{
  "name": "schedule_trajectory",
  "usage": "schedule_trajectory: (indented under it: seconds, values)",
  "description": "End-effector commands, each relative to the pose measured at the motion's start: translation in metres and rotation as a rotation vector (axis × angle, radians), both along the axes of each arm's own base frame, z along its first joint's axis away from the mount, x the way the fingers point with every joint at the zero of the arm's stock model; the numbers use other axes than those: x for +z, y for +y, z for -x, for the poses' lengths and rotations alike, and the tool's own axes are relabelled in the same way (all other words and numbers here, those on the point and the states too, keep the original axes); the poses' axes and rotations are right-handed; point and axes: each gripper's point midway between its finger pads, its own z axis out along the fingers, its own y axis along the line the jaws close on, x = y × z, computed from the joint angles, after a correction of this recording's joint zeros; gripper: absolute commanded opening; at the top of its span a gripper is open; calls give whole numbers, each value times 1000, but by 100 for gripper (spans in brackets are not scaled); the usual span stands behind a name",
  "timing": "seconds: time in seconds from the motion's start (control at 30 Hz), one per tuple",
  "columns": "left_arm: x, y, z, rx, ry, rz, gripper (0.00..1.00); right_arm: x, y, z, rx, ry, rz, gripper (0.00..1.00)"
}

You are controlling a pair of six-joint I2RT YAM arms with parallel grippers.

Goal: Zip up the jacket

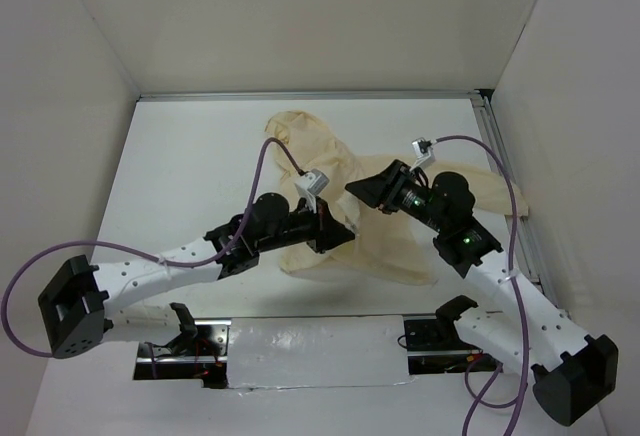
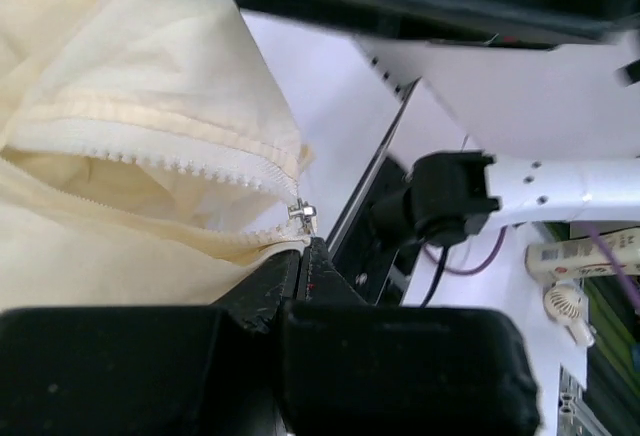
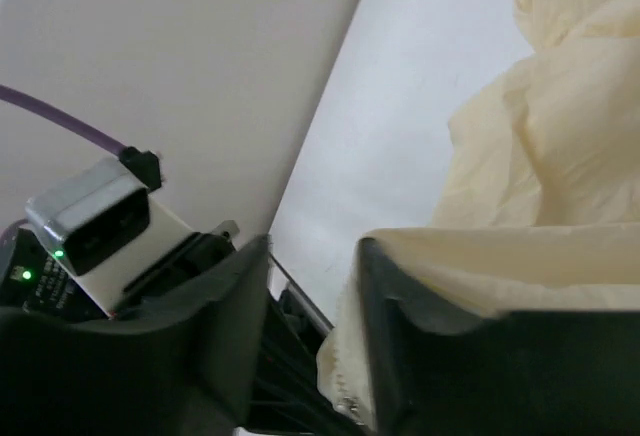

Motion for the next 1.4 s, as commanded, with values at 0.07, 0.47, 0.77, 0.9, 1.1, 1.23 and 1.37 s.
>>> schedule_trajectory:
  seconds: [0.07, 0.47, 0.77, 0.9, 1.1, 1.23, 1.37]
  values:
    - [-14, 3, -2, -8, 114, -59, 0, -24, -4, 1, 3, 16, 178, 63]
    - [-20, 13, -17, 68, 278, -42, 0, -75, -37, 41, -5, -10, 463, 72]
    - [-10, 15, -18, 78, 303, -23, 0, -109, -8, 68, 189, -103, 470, 65]
    - [-6, 15, -16, 67, 300, -17, 0, -123, 8, 69, 211, -125, 505, 64]
    - [-1, 16, -11, 44, 293, -4, 0, -130, 14, 49, 110, -157, 512, 67]
    - [0, 17, -8, 28, 288, 3, 0, -131, 23, 40, 107, -184, 515, 67]
    - [0, 20, -10, 42, 279, 2, 0, -130, 25, 40, 126, -173, 547, 27]
